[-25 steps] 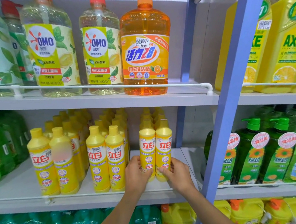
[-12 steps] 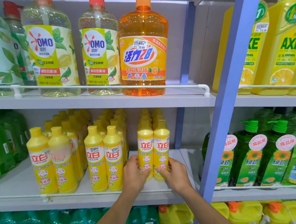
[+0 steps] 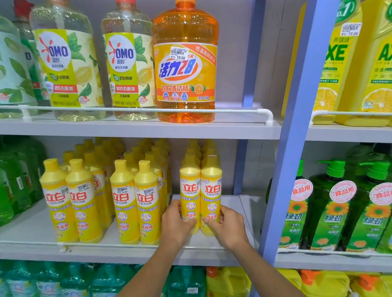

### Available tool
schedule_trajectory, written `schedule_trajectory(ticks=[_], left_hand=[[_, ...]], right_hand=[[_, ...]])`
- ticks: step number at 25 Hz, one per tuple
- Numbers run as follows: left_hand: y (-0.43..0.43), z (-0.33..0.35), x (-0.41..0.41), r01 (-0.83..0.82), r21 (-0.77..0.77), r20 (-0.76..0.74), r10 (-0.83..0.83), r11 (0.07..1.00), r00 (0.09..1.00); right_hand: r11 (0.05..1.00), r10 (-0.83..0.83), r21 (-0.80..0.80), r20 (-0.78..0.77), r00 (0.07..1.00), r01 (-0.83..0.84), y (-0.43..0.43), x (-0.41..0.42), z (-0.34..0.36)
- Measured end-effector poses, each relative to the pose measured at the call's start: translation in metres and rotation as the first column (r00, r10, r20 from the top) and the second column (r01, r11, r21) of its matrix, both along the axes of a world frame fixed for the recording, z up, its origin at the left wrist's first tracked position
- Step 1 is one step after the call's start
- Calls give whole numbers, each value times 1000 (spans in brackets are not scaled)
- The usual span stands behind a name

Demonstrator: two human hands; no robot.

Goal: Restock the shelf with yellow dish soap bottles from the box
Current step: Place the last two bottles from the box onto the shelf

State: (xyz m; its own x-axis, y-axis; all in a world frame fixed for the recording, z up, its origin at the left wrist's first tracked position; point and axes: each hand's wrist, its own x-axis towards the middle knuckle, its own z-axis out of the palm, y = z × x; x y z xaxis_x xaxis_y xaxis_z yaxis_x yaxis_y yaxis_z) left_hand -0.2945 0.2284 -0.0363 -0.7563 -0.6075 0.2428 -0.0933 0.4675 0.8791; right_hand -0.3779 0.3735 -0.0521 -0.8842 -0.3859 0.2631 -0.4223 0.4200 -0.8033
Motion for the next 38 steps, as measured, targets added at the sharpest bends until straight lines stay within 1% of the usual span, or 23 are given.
schedule_trajectory(ticks=[3,6,10,12,13,14,16,17,18,19,20,23,26,29,32,33,35,36,38], left_hand=[[0,3,-1,-10,-2,22,10,1000,1000],[-10,6,1,46,-28,91,-43,999,995],[-16,13,13,208,-153,274,-161,966,948],[-14,19,33,310,-261,363,-204,914,909],[-12,22,45,376,-338,410,-225,863,884],[-11,26,58,445,-428,464,-231,787,855],[-11,35,93,549,-616,567,-166,565,807],[-16,40,114,564,-693,580,-118,449,806],[-21,44,135,559,-748,572,-79,358,817],[-30,45,153,553,-774,567,-52,308,822],[-40,45,170,544,-785,560,-37,296,828],[-73,42,216,528,-778,559,-7,342,829],[-103,46,246,510,-780,558,32,362,829],[-124,60,254,465,-807,518,57,365,854],[-134,75,246,427,-828,469,33,364,882],[-136,80,240,420,-823,460,16,382,888],[-140,92,222,397,-784,440,-24,476,898],[-142,98,211,375,-766,418,-40,522,908],[-145,112,186,332,-744,382,-39,580,923]], right_hand=[[999,-5,45,-4,1000,5,1,-1,7],[995,31,100,-13,999,-30,5,5,12],[949,53,314,-102,993,-19,21,21,28],[900,82,435,-135,987,-15,28,40,39],[871,93,491,-148,985,-9,31,50,43],[842,97,539,-163,982,7,33,61,47],[778,94,626,-196,976,51,35,87,55],[744,97,664,-215,972,72,33,105,59],[715,100,694,-225,969,87,30,121,62],[689,97,719,-220,971,94,25,138,64],[667,92,739,-215,972,100,20,155,63],[611,119,786,-212,970,97,-1,205,62],[590,173,805,-194,966,56,-28,237,65],[609,192,791,-212,958,54,-50,245,76],[665,189,744,-247,950,61,-68,231,93],[693,194,719,-259,946,55,-74,222,100],[740,187,670,-290,939,60,-86,202,114],[751,179,656,-310,934,74,-91,192,121],[769,163,632,-344,925,100,-102,170,135]])
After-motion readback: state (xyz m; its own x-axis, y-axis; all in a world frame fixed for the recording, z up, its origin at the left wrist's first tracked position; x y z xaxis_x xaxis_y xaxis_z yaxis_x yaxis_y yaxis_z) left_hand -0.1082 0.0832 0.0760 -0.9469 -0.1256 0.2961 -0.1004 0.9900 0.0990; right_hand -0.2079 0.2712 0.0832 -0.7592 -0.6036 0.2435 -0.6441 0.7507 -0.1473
